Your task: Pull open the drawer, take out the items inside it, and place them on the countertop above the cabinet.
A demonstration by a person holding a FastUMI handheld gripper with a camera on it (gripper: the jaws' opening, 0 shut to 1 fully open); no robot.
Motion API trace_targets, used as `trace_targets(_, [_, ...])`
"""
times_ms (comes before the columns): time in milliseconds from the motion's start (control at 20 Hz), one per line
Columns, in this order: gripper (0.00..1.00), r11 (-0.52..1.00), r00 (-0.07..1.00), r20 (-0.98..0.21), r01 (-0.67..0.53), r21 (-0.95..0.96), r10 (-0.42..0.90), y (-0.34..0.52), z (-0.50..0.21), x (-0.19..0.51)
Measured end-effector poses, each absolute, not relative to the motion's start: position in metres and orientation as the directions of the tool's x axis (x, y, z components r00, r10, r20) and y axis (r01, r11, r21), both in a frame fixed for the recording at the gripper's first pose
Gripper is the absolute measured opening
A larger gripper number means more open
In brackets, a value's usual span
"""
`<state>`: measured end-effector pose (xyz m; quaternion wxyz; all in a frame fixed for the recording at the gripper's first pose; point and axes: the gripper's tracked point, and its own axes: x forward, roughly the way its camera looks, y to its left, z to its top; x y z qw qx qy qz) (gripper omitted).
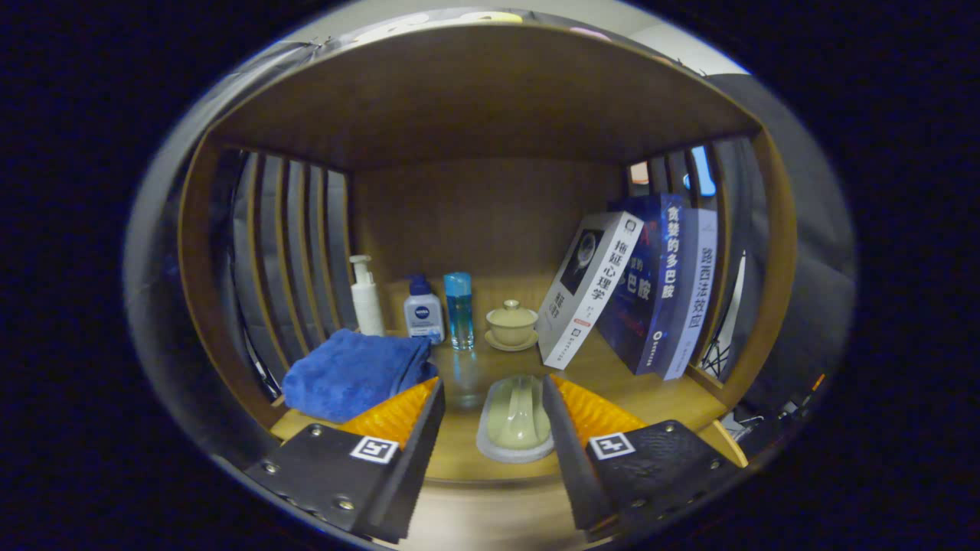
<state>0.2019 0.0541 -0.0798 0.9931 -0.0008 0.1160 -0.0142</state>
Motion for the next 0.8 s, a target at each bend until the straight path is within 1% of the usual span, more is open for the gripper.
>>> trace_targets(100, [0.86,1.0,0.976,-0.219,0.021,0.008,-0.018,0.06,-0.07,0.173])
trace_targets(250, [0.87,1.0,0.978,-0.209,0.006,0.006,-0.004,0.065,-0.06,0.13])
trace_targets(450, [0.87,1.0,0.986,-0.164,-0.014,-0.007,0.013,0.068,-0.051,0.075])
trace_targets(600, [0.87,0.998,0.993,-0.119,-0.018,-0.059,0.011,0.063,-0.05,0.034])
trace_targets(800, [0.86,0.993,0.995,-0.1,-0.017,-0.118,0.005,0.062,-0.065,-0.008])
